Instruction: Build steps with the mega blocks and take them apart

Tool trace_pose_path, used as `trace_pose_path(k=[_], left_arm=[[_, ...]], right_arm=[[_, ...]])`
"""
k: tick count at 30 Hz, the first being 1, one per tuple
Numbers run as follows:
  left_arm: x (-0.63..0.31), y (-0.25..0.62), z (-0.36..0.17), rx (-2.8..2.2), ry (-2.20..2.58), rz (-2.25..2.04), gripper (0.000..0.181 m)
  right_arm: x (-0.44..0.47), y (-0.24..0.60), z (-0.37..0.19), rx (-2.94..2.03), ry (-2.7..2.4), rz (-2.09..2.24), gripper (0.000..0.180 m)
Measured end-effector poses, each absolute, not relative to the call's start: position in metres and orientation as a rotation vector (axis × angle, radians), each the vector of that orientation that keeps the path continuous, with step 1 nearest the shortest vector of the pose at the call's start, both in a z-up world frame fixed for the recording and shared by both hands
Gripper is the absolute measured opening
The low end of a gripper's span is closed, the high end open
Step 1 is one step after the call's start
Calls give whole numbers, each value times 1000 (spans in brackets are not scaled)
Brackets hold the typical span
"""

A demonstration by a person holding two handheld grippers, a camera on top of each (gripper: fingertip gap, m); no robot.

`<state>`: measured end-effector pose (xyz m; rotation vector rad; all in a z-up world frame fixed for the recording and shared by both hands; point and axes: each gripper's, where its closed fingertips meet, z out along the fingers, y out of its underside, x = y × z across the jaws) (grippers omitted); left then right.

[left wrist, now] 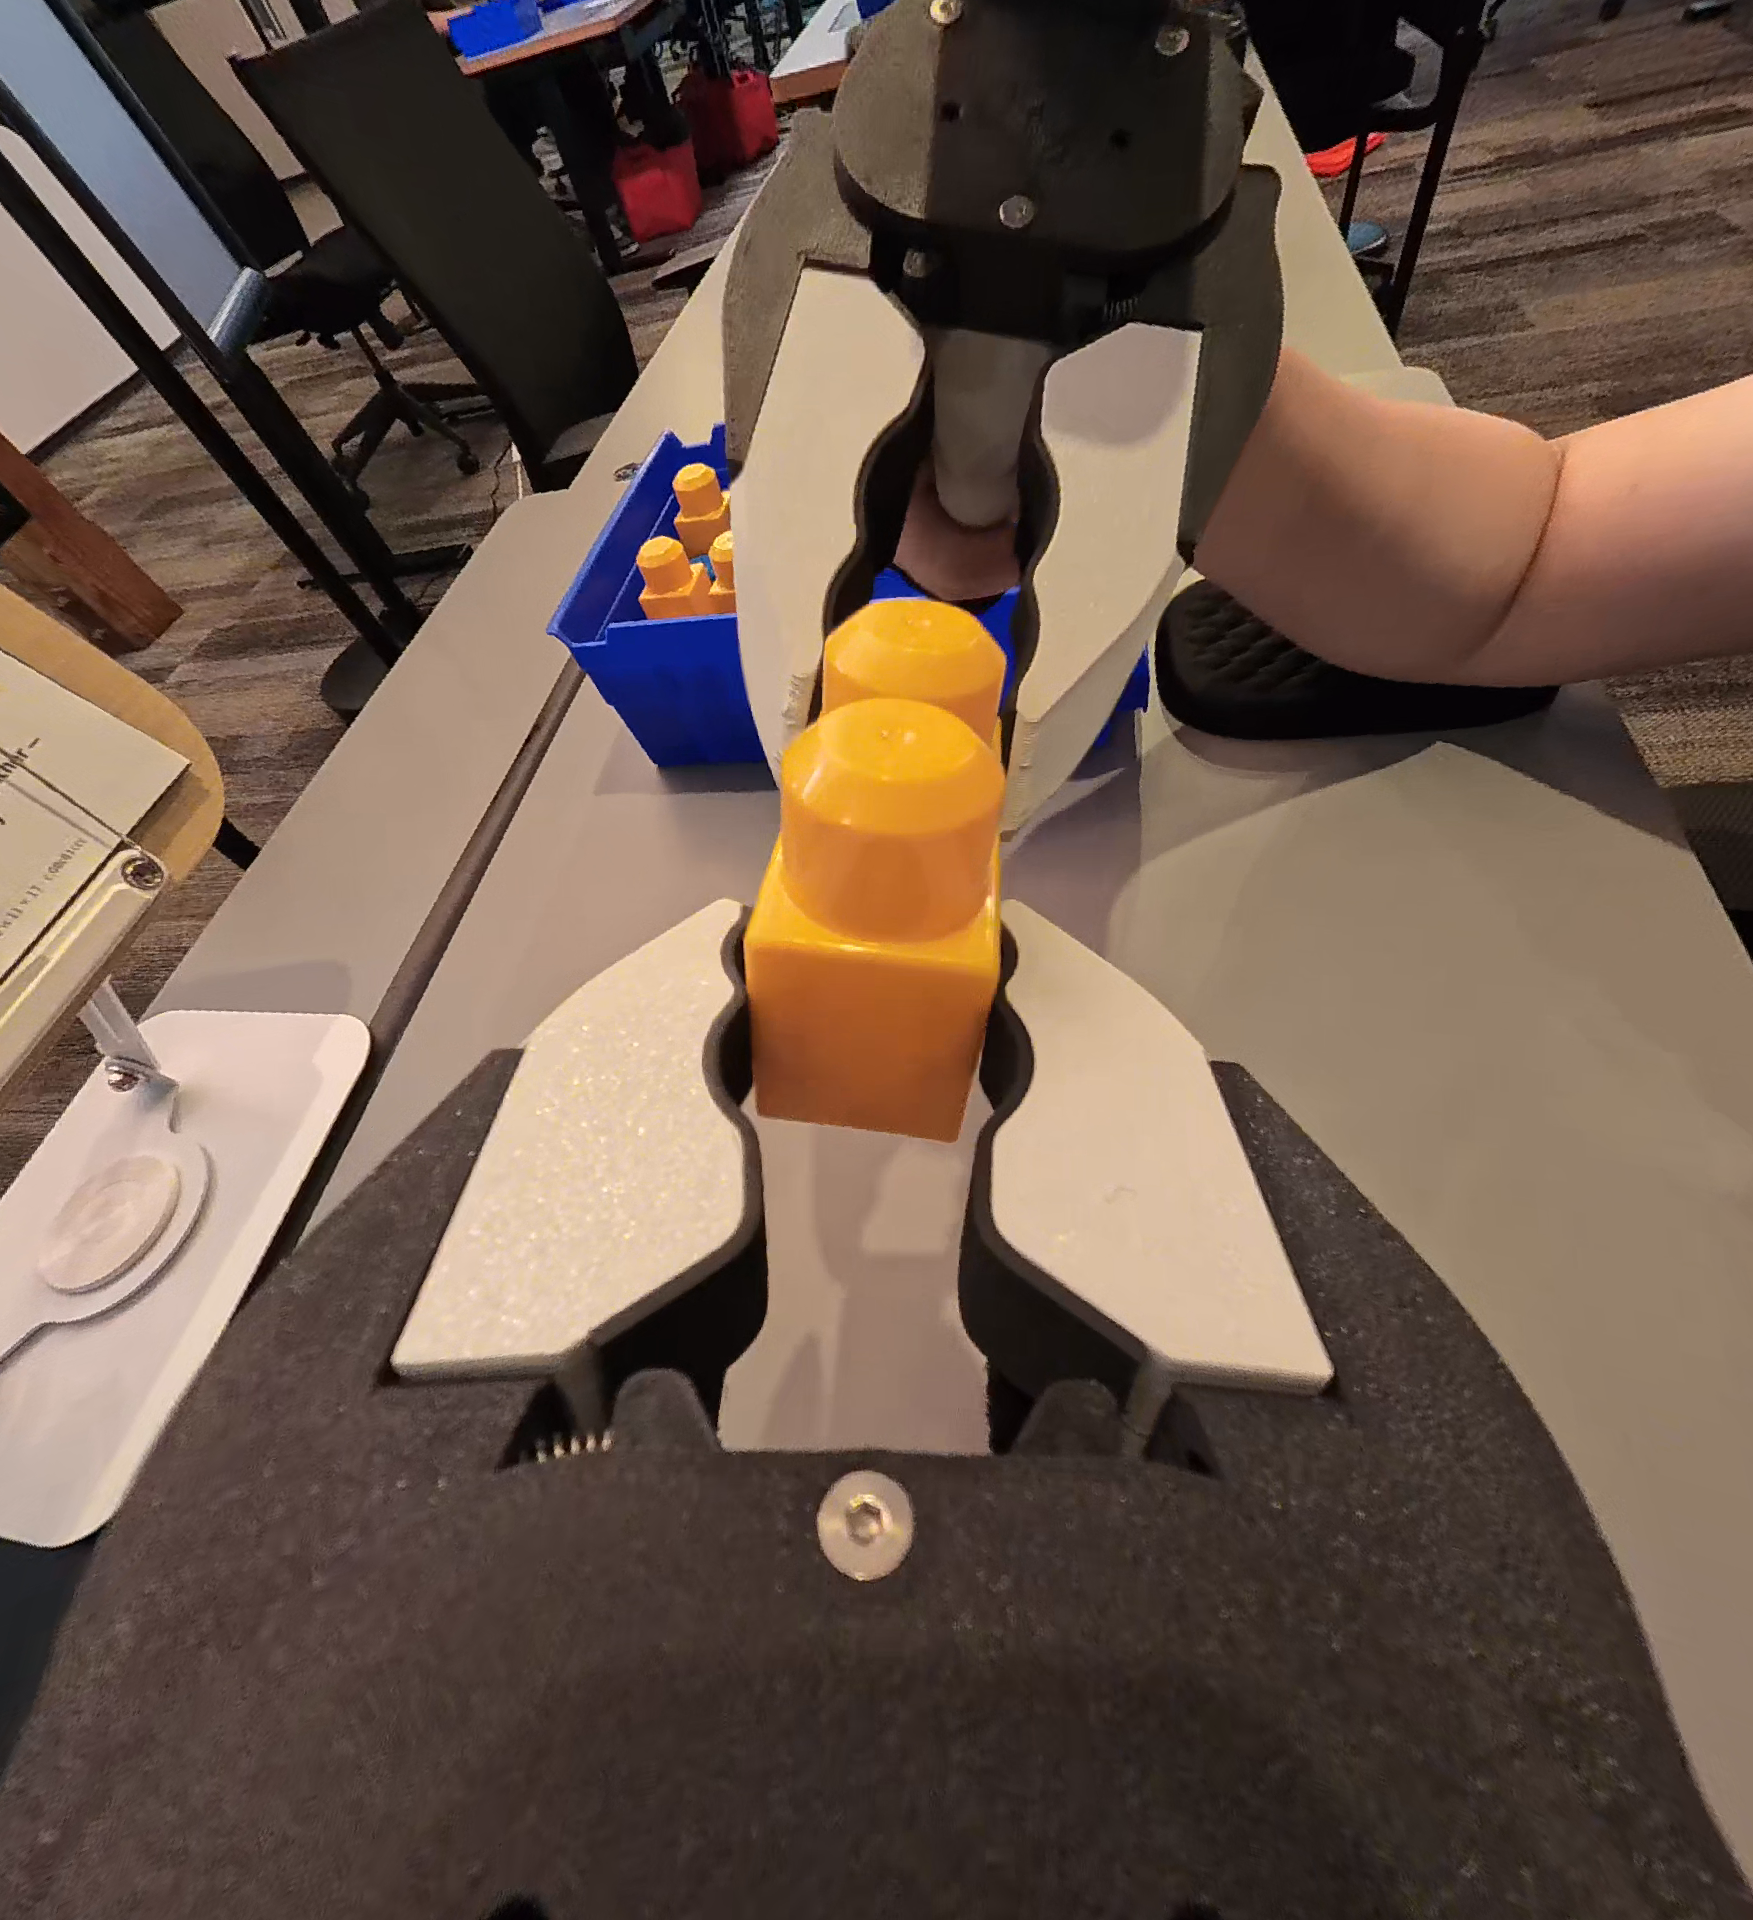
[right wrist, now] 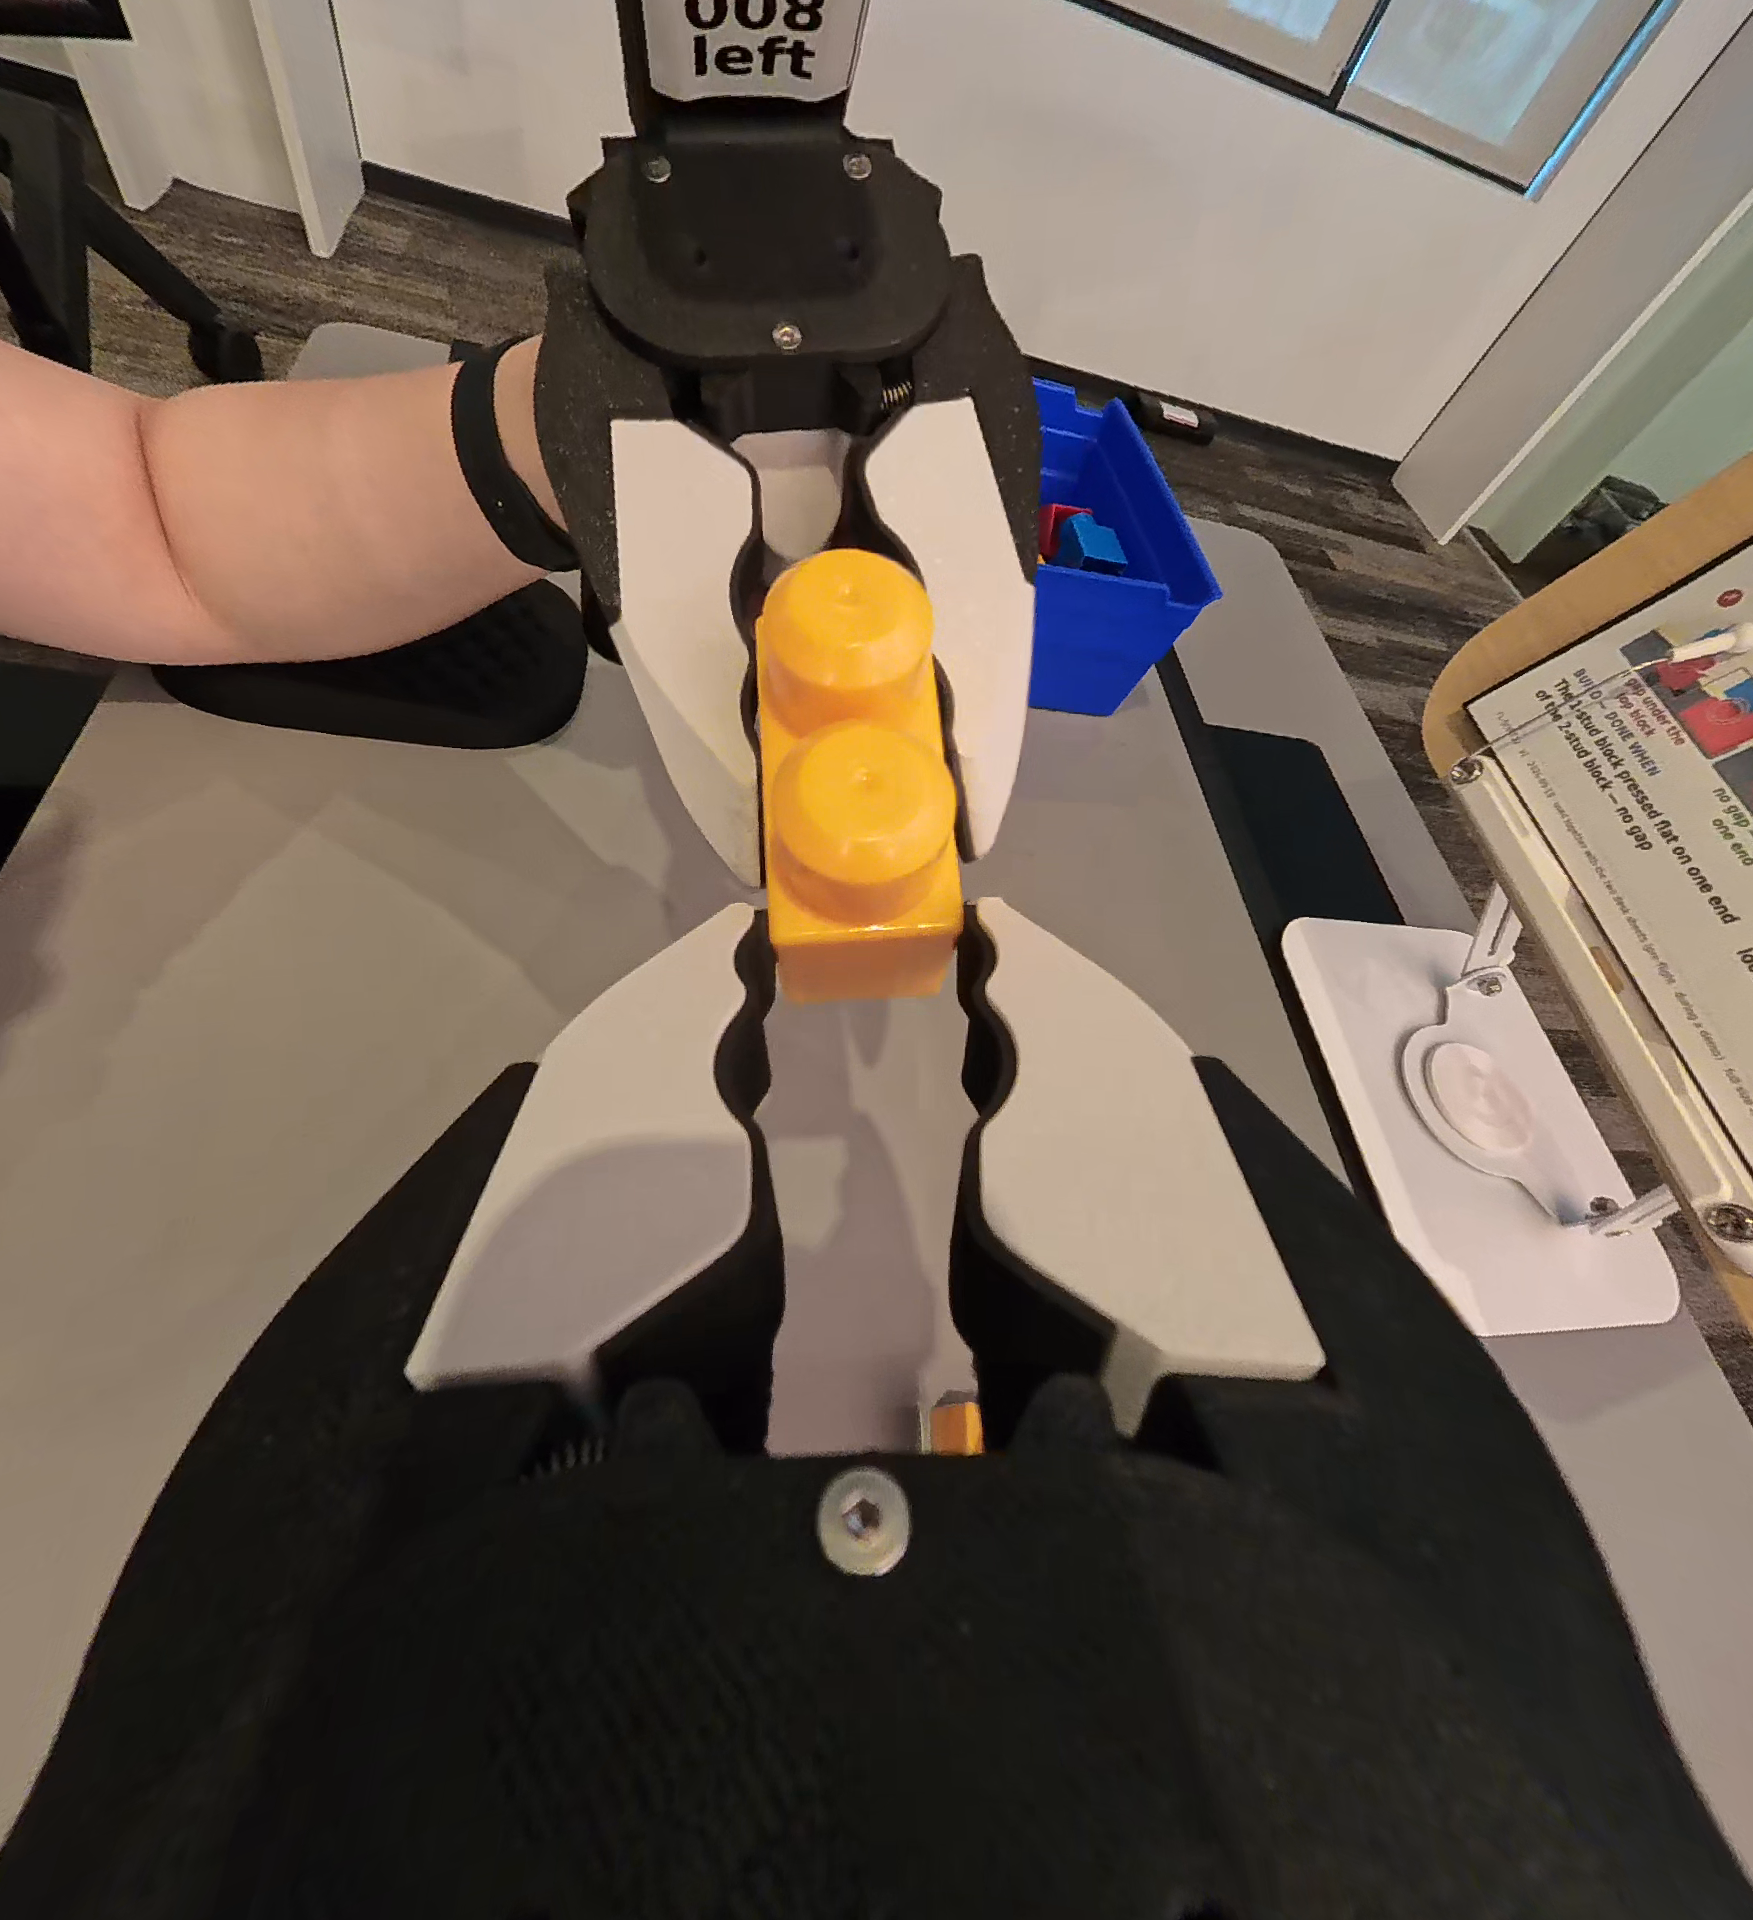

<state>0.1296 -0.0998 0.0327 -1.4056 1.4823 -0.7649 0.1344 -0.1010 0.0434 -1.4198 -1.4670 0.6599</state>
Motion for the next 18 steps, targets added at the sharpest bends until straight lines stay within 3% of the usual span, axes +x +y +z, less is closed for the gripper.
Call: trace_pose_path(k=[14,18], left_arm=[[126,-88,32,-1414,1465,-692,42],[105,-74,44,-1435,1385,-689,42]], right_arm=[[135,-96,42,-1385,-1465,655,39],[166,-63,18,-1614,-1414,544,44]])
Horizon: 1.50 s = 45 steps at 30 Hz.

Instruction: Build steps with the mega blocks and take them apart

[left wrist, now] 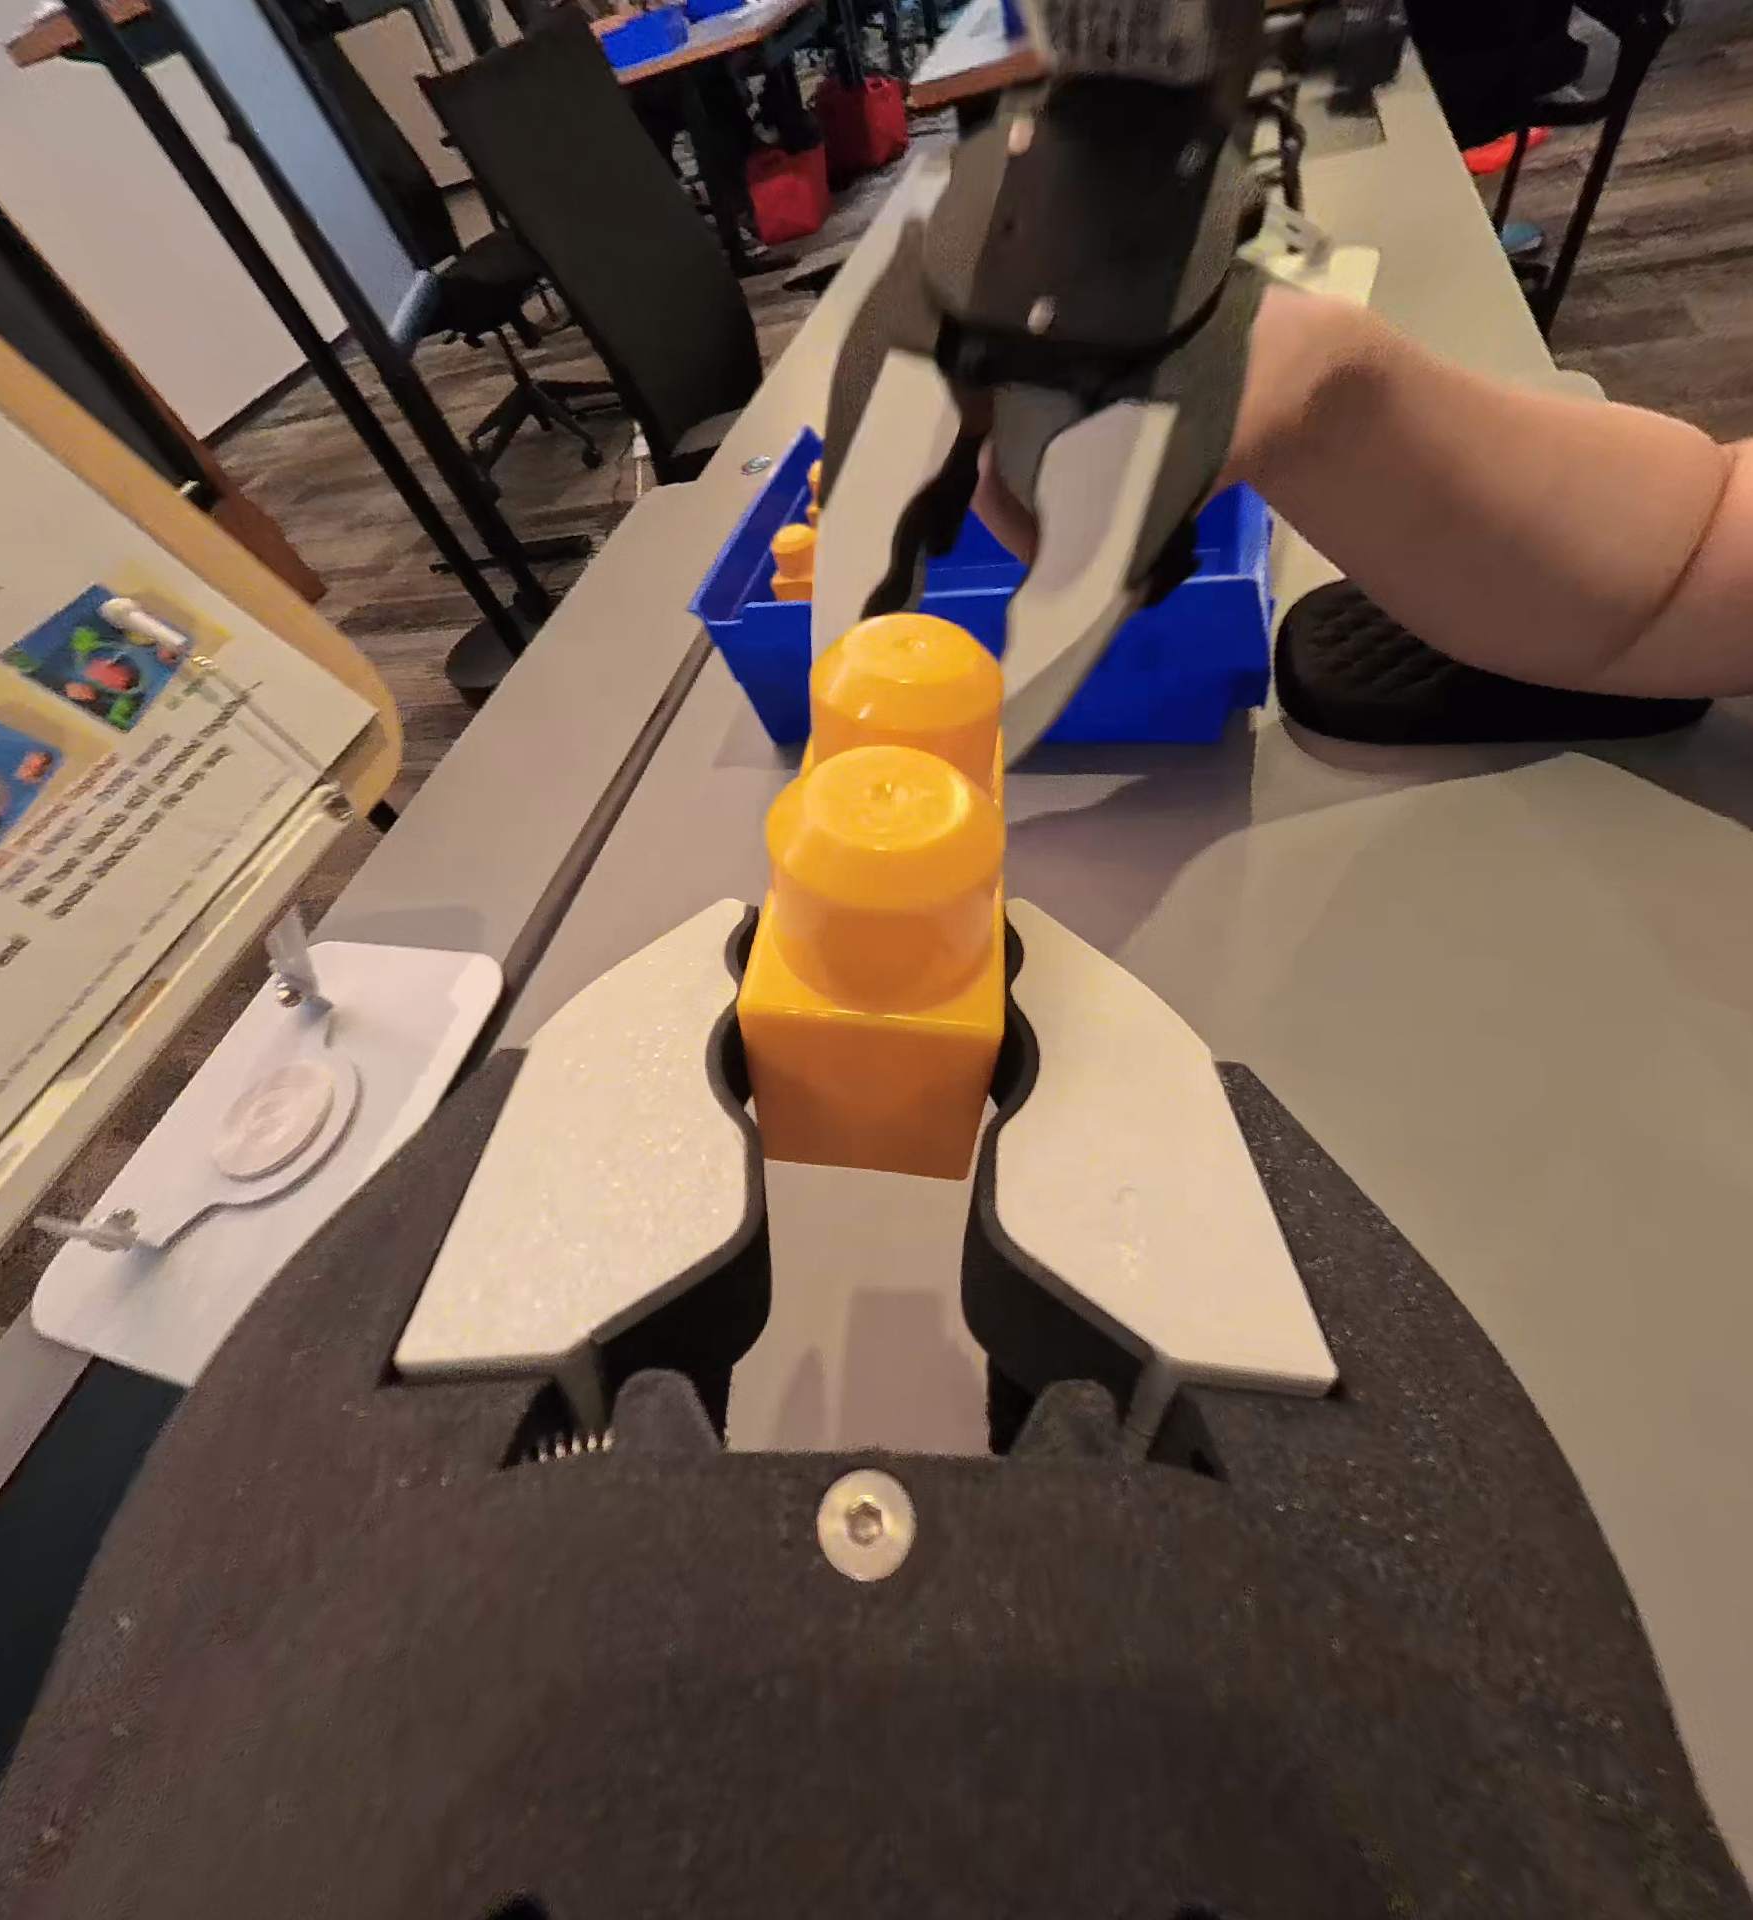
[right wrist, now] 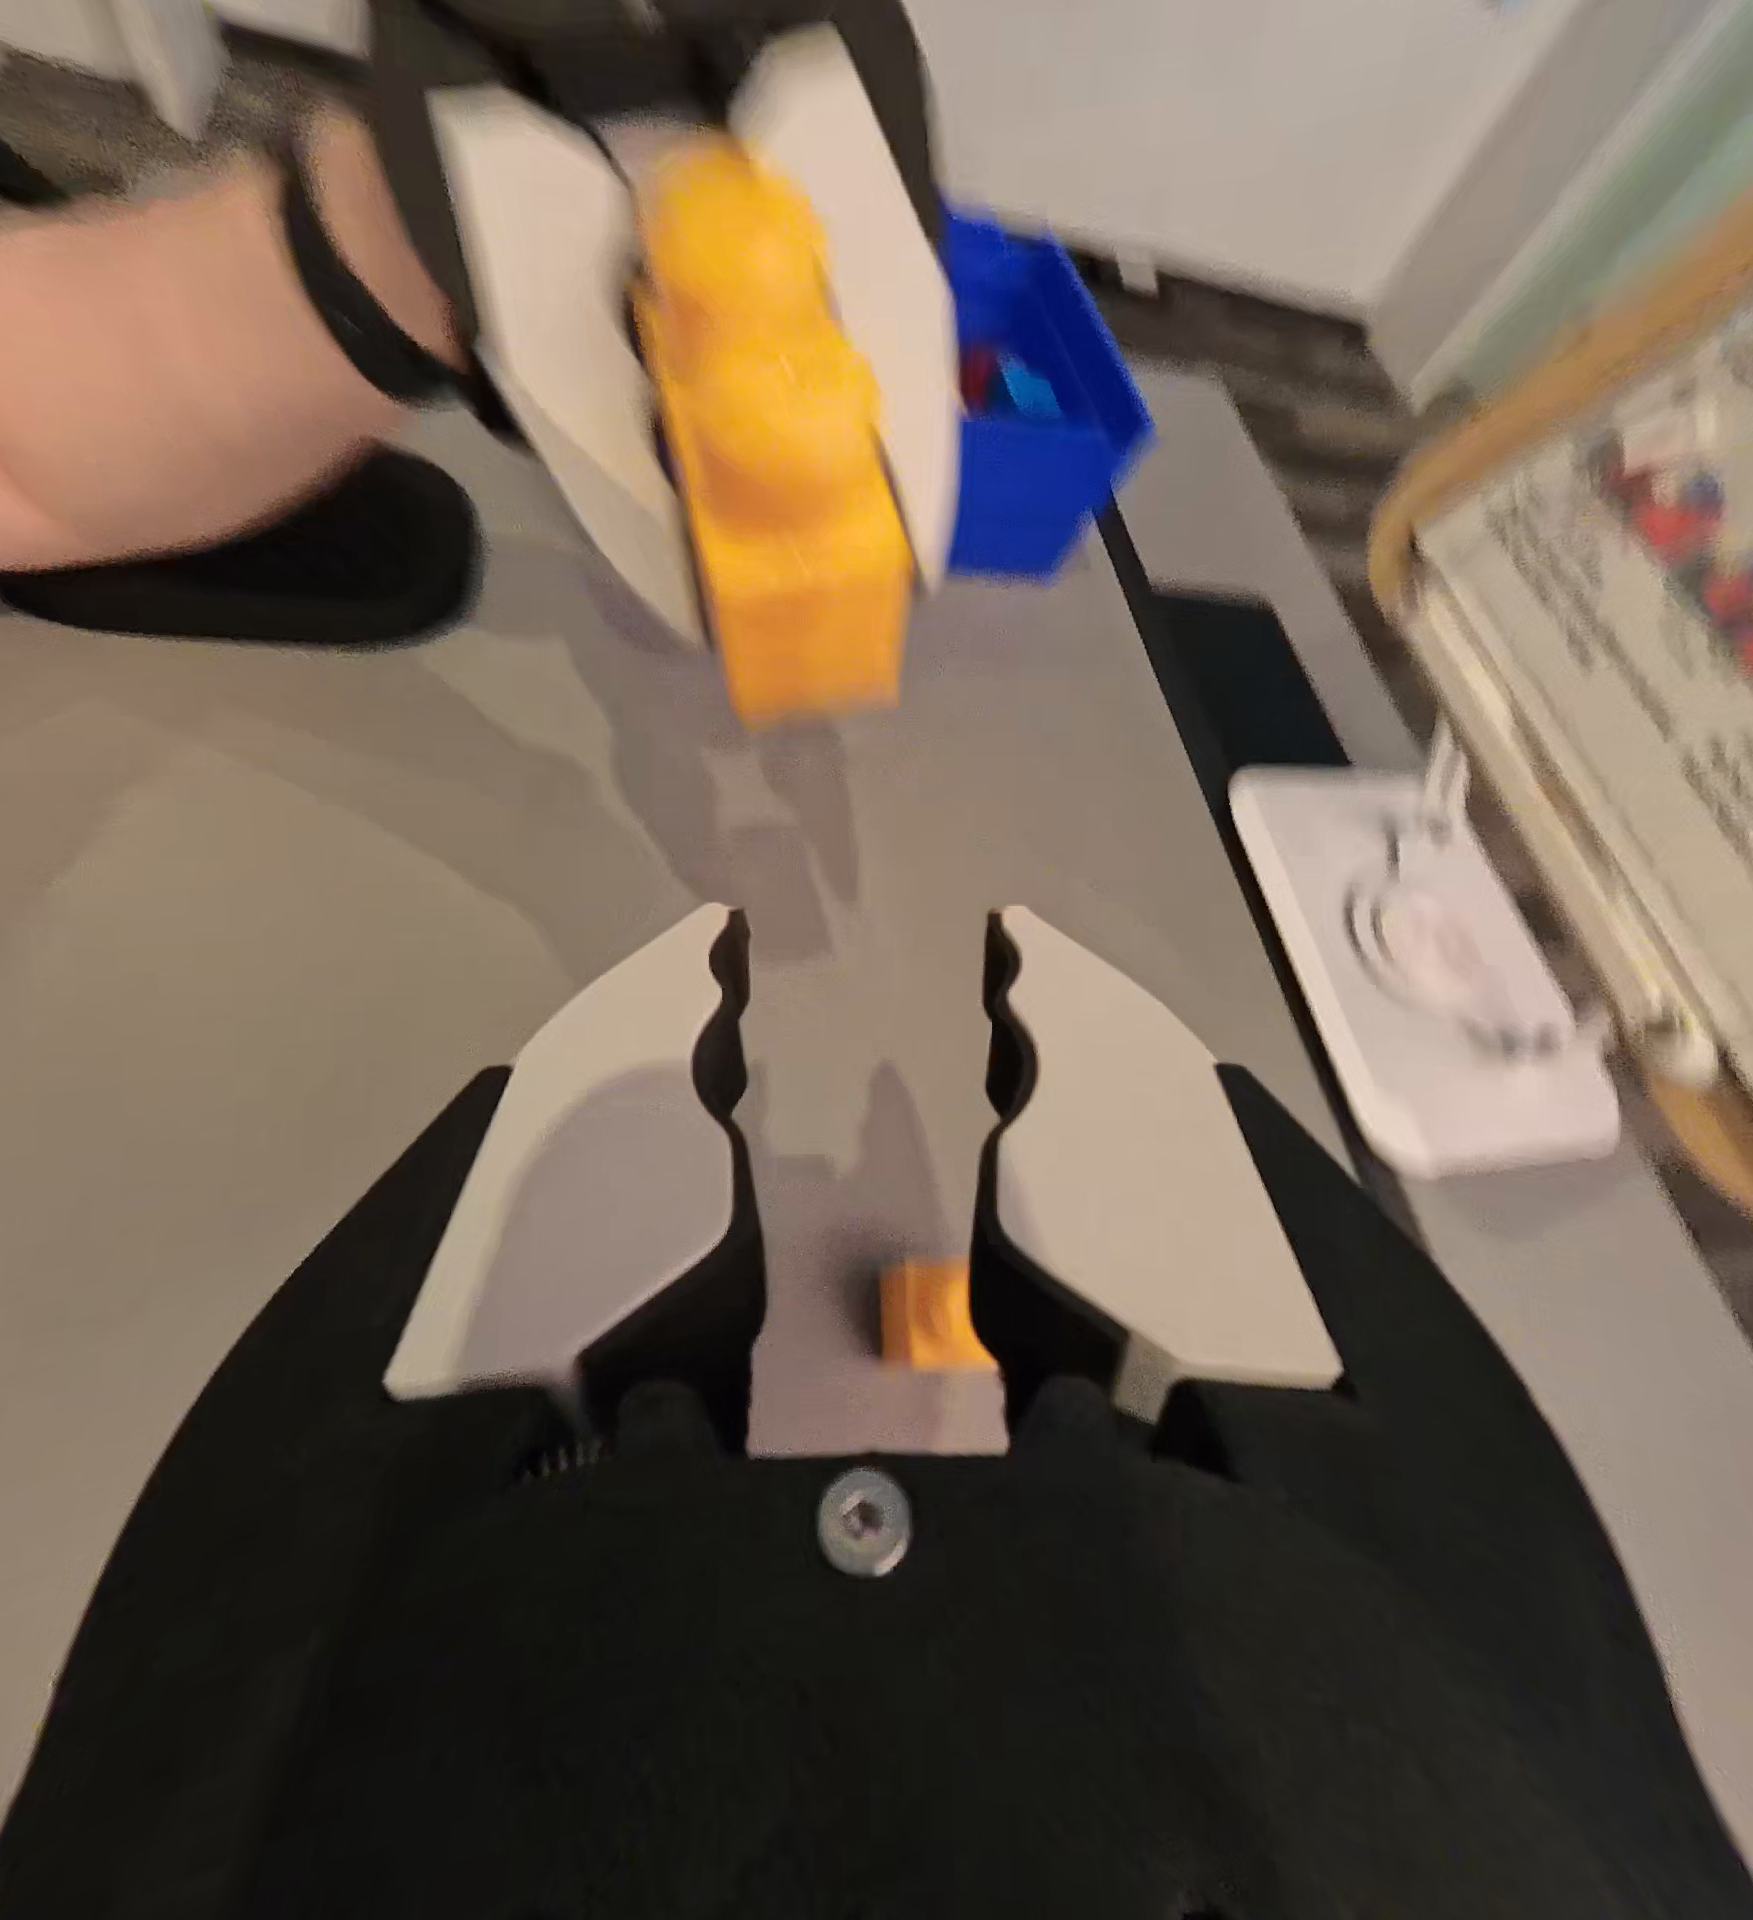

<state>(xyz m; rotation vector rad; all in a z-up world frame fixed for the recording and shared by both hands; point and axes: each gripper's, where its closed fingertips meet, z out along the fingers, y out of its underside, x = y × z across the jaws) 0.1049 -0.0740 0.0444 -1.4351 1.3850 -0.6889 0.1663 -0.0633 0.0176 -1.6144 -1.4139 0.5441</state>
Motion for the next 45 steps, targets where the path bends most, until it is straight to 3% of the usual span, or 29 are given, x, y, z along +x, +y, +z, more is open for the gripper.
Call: trace_pose_path(k=[2,6,10,16,45], left_arm=[[92,-65,49,-1455,1350,-658,42],[66,-54,59,-1473,1305,-579,42],[56,-56,68,-1457,1282,-597,42],[56,-59,66,-1450,1307,-584,42],[60,-62,51,-1487,1375,-573,42]], right_arm=[[186,-41,-17,-1861,-1377,462,37],[211,-25,-71,-2077,-1471,266,42],[222,-25,-99,-2139,-1584,174,53],[241,-19,-135,-2289,-1615,61,54],[230,-18,-143,-2203,-1693,-7,37]])
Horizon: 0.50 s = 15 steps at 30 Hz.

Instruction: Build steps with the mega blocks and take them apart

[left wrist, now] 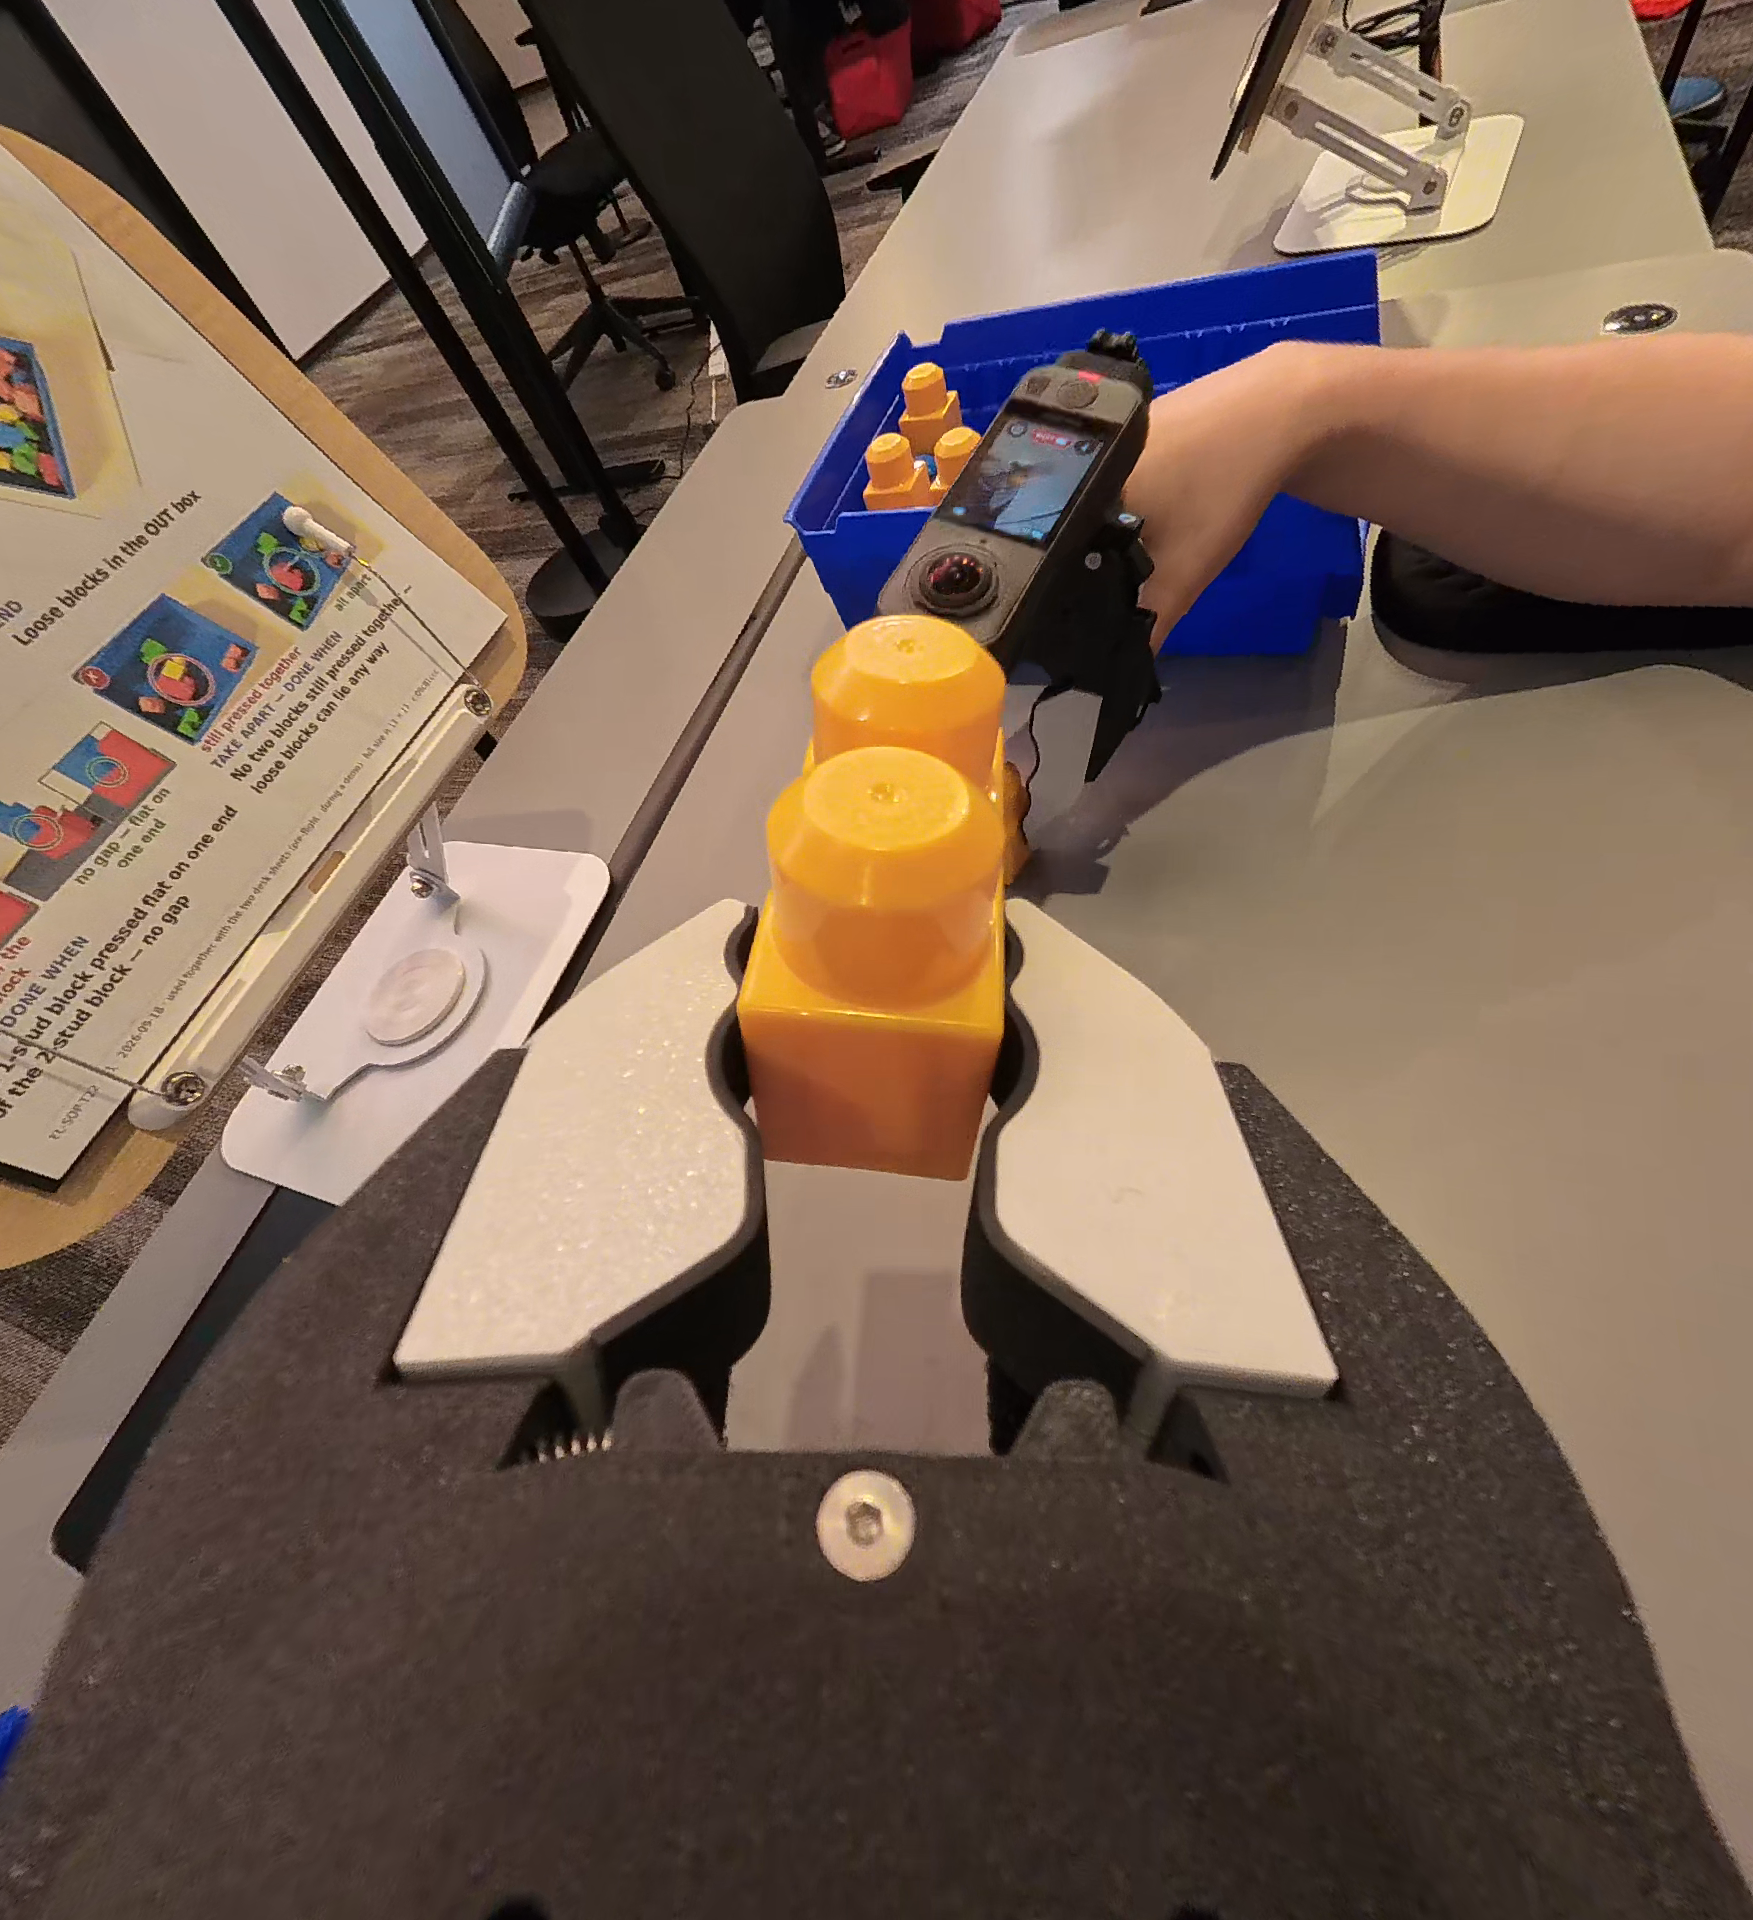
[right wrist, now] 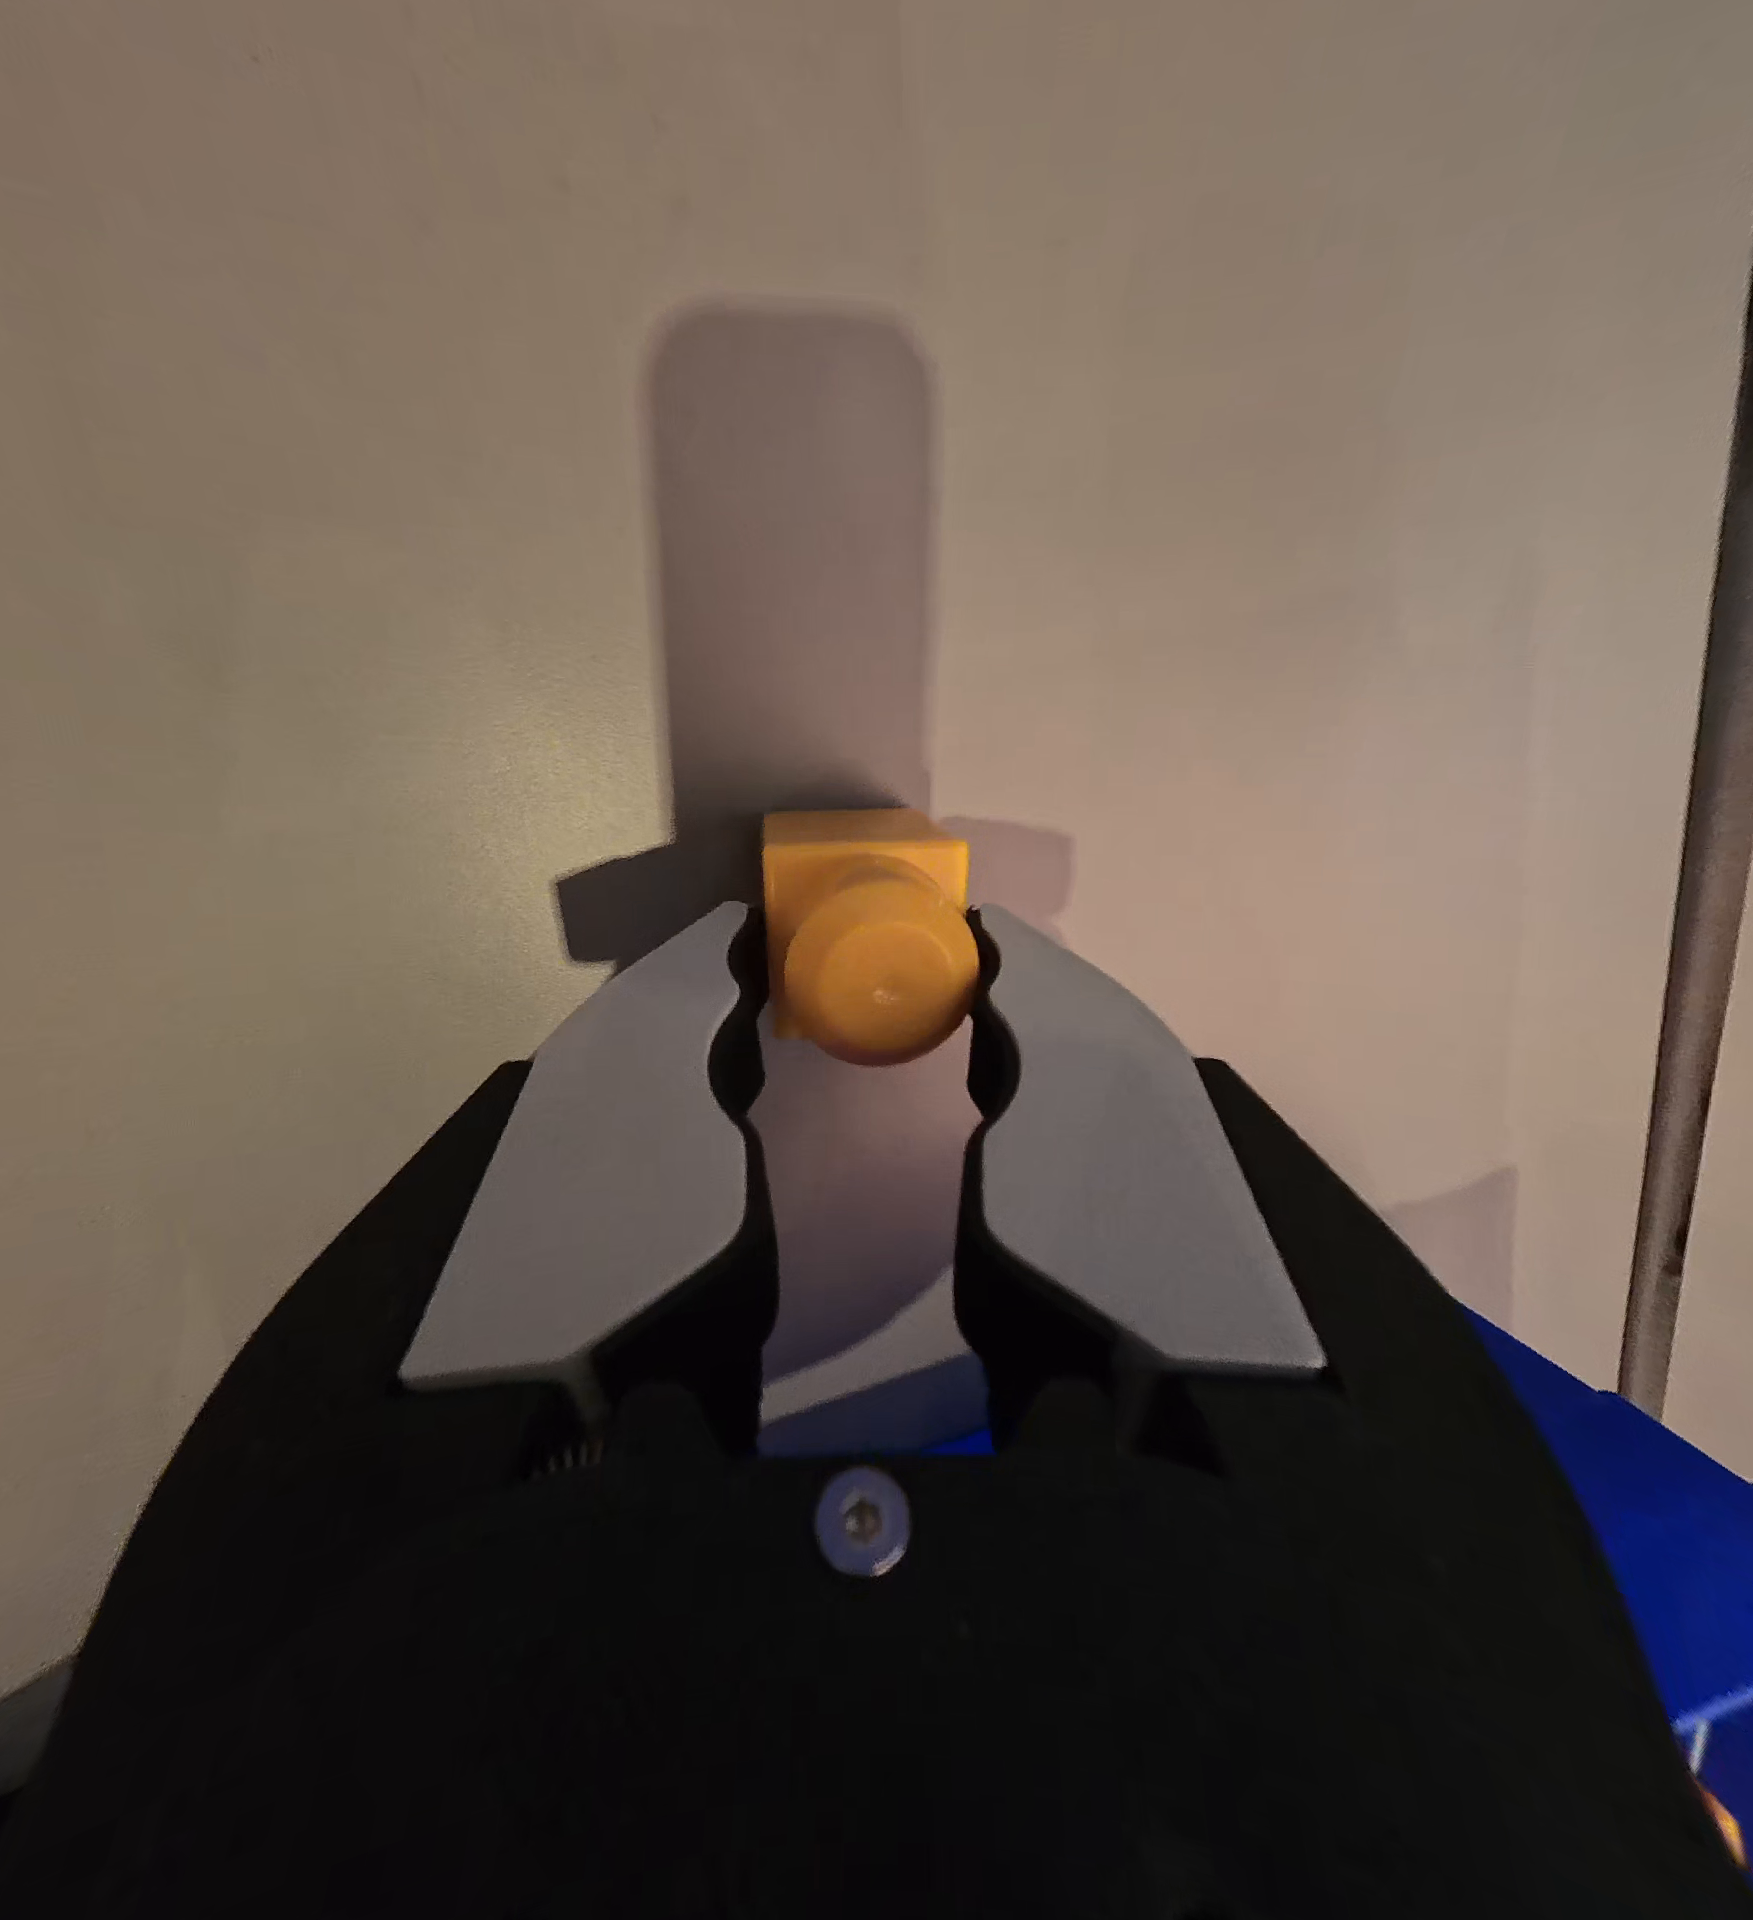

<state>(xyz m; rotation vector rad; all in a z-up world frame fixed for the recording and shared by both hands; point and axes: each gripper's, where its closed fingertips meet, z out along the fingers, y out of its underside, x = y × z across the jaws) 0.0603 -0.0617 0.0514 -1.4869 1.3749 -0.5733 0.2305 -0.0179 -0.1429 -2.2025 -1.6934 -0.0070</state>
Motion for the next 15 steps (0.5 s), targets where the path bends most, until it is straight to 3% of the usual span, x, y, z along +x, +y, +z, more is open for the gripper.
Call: trace_pose_path(k=[7,15], left_arm=[[62,-58,49,-1503,1354,-587,42],[107,-54,1,-1617,1405,-691,42]], right_arm=[[221,-22,-99,-2104,-1602,125,37],[202,-53,31,-1758,-1326,431,37]])
